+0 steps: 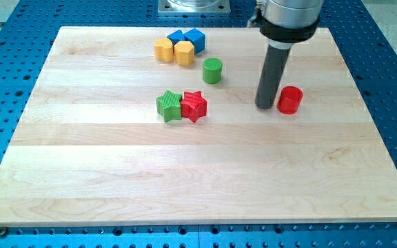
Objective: Place the cube and green star in a diagonal line
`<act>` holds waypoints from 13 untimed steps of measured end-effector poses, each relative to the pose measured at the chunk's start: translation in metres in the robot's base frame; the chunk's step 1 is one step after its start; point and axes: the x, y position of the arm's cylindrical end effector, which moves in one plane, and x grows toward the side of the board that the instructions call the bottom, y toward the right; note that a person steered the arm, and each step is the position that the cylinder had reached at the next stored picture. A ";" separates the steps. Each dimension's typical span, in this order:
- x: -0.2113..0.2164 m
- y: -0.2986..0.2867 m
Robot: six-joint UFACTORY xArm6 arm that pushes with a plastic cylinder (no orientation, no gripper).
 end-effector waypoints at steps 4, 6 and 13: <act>-0.072 0.039; -0.194 -0.032; 0.006 -0.160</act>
